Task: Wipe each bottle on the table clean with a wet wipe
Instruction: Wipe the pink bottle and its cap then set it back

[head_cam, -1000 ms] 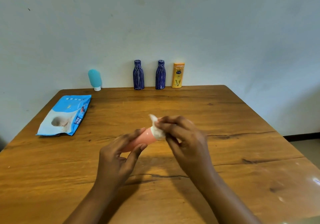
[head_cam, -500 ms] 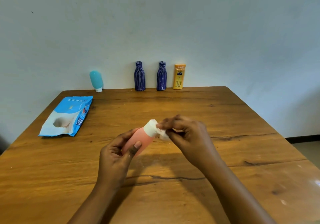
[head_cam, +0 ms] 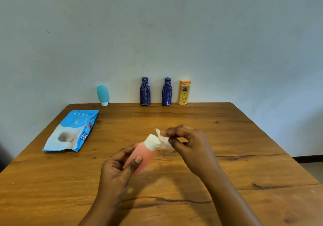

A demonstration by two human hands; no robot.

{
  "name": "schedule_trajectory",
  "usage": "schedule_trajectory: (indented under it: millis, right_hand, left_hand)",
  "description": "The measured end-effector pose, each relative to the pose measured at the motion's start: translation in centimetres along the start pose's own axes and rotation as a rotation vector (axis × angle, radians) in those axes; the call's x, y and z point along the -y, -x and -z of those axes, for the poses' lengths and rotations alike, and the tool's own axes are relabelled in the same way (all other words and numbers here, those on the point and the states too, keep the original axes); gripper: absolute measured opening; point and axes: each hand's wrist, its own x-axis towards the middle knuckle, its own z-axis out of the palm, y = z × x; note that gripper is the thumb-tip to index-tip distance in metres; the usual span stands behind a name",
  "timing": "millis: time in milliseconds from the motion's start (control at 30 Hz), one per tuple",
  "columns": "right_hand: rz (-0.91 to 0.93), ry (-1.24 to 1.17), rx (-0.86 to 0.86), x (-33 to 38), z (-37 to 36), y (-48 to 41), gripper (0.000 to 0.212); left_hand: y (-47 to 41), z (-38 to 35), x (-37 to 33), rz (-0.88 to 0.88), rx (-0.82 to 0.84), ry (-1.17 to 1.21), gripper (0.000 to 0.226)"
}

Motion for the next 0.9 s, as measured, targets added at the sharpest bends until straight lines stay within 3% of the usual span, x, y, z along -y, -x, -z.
schedule_trajectory:
  millis: [200,333,433,500,700,767,800,900]
  right_hand:
    - [0.029,-0.052,-0.013,0.3,-0.7,-0.2,0.031]
    - [-0.064,-0.092,-0.025,0.0,-0.4,-0.2,0.033]
    - [-0.218,-0.295,-0.090,0.0,-1.2,-0.7,0.029]
    - [-0.334,-0.502,-0.055,0.1,-2.0,-0.5,0.024]
    - [-0.519,-0.871,-0.100,0.0,-2.5,0.6,0.021]
    - [-0.409,-0.692,-0.142,0.0,-2.8,0.7,0.024]
    - [-0.293,-0.491,-0.183,0.0,-3.0,0.8,0.026]
    - [0.222,0.189,-0.243,-0.8,-4.0,1.1,0.022]
  left_hand:
    - [-0.4,-0.2,-0.5,0.018,-0.008,-0.014,0.031]
    - [-0.6,0.0,-0.3,0.038,0.018,0.044,0.029]
    - [-0.2,-0.7,-0.4,0.063,0.077,0.106,0.050]
    - [-0.2,-1.2,-0.6,0.065,0.033,0.139,0.028]
    - [-0.1,-0.6,-0.9,-0.074,-0.037,-0.263,0.036]
    - [0.0,-0.6,-0.7,-0.095,-0.047,-0.323,0.036]
    - [0.0,-0.6,-0.7,-0.098,-0.048,-0.321,0.036]
    - [-0.1,-0.7,-0.9,-0.058,-0.051,-0.271,0.034]
